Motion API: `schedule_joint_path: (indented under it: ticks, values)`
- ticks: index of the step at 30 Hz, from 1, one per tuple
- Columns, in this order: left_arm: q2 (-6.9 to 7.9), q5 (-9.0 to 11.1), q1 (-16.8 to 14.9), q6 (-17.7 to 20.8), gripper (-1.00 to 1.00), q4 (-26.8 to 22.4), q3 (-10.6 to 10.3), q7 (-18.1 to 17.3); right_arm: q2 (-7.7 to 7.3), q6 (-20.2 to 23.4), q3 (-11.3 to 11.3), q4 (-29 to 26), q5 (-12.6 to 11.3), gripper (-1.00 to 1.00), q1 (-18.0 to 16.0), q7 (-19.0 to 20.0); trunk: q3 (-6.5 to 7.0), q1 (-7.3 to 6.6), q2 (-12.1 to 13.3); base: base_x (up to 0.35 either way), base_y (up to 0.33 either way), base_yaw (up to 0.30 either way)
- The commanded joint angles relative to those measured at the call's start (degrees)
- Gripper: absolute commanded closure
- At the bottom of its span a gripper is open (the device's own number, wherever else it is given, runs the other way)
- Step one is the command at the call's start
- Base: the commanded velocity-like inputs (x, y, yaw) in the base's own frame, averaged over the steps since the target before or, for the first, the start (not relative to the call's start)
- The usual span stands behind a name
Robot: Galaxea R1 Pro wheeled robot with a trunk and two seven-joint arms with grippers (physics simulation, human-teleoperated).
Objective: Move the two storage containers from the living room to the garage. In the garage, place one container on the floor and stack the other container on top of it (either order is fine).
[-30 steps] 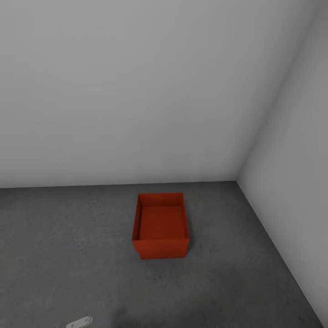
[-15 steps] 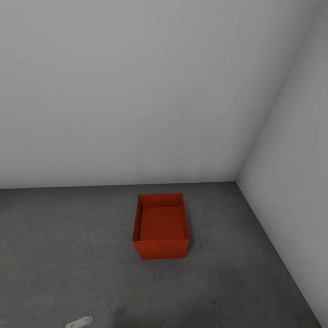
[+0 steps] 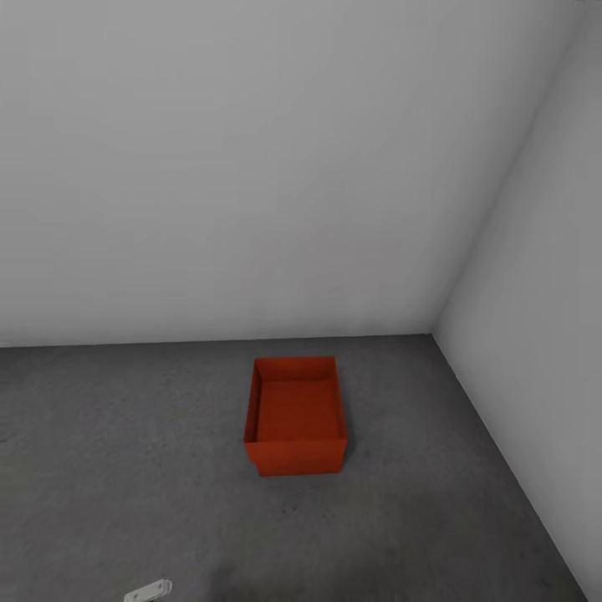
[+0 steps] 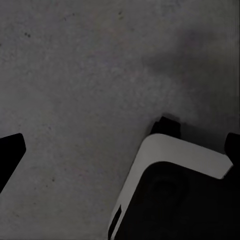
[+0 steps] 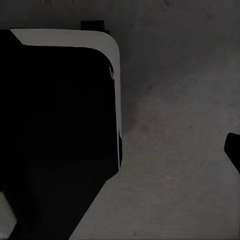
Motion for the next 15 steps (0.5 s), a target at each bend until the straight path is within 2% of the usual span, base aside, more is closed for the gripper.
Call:
schedule_joint_path:
  ticks: [1,5,11,15]
  values:
    - [0.04,0.3,0.0,0.1,-1.0,0.0,-0.2,0.0,-0.01,-1.2,-0.5,0.1,0.3,-1.0,0.1,0.1,0.13,-0.22,0.4,0.0,0.0,0.0]
    - [0.06,0.3,0.1,0.2,-1.0,0.1,-0.2,-0.1,-0.09,-3.4,-0.5,0.1,0.3,-1.0,0.3,1.1,0.86,-1.09,2.0,0.0,0.0,0.0]
    - [0.11,0.4,1.4,0.0,-1.0,0.0,-0.2,-0.2,-0.03,-4.0,-0.5,0.1,3.6,-1.0,0.3,3.2,2.37,-2.41,4.4,0.0,0.0,0.0]
    - [0.11,0.4,1.5,0.0,-1.0,0.0,-0.2,-0.2,0.04,-4.1,-0.5,0.1,4.4,-1.0,0.6,3.9,3.45,-3.29,6.0,0.0,0.0,0.0]
